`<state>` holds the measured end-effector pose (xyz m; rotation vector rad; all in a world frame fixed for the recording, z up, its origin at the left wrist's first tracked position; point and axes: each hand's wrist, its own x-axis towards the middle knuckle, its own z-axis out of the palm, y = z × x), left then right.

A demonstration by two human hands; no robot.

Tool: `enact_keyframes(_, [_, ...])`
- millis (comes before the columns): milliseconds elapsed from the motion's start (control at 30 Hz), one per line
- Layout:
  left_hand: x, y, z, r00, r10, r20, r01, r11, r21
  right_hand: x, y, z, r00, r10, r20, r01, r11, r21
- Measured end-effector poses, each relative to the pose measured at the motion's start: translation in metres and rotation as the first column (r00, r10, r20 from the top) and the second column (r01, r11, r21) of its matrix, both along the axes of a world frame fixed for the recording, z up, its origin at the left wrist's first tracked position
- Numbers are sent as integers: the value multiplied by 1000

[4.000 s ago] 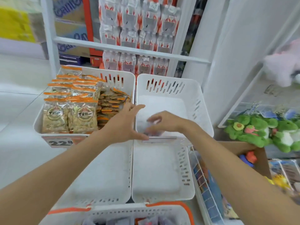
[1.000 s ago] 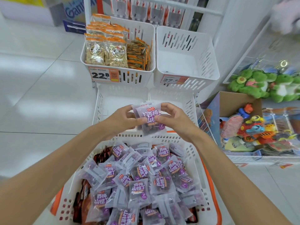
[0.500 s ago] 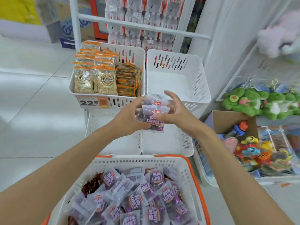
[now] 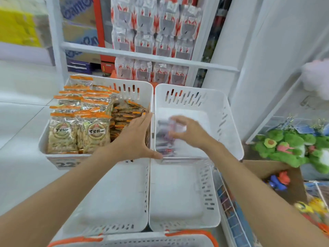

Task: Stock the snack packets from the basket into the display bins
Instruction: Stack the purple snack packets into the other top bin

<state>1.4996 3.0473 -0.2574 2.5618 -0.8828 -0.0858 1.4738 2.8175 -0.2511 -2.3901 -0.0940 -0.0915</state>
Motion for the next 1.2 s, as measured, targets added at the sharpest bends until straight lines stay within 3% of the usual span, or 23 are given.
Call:
enact_keyframes(67, [1,0,-4,1000,2,-3,-2,1000,1,3,-3,-17,966,108,-236,-88,992,91])
enact_keyframes(133, [-1,0,-3,1000,16,-23,-16,1000,-1,2,-9,-20,941,102,-322,-22,969,245])
enact_keyframes(267, [-3,0,-2,999,8,-35,-8,1000,-11,3,-4,-26,944,124,-306,-52,971,233])
enact_keyframes(400, [-4,1,-3,999,4,-36,-5,1000,-27,12,4,-29,964,122,-237,-100,990,103])
enact_keyframes(500, [-5,1,-1,999,8,-35,-9,1000,-28,6,4,-23,950,134,-283,-97,985,142])
enact_keyframes(667, [-22,1,10,999,37,21,-38,999,32,-26,6,-6,989,-22,-145,41,990,131])
enact_keyframes(800, [-45,10,25,1000,19,-23,-18,999,46,-45,11,7,985,-141,-98,151,984,95])
enact_keyframes(1067, [-42,12,33,1000,13,5,-12,998,-59,-34,10,-3,978,-162,-131,176,979,105])
enact_keyframes(1200, [-31,-3,19,1000,-12,-8,11,999,-30,-8,6,-12,961,-56,-270,79,994,78])
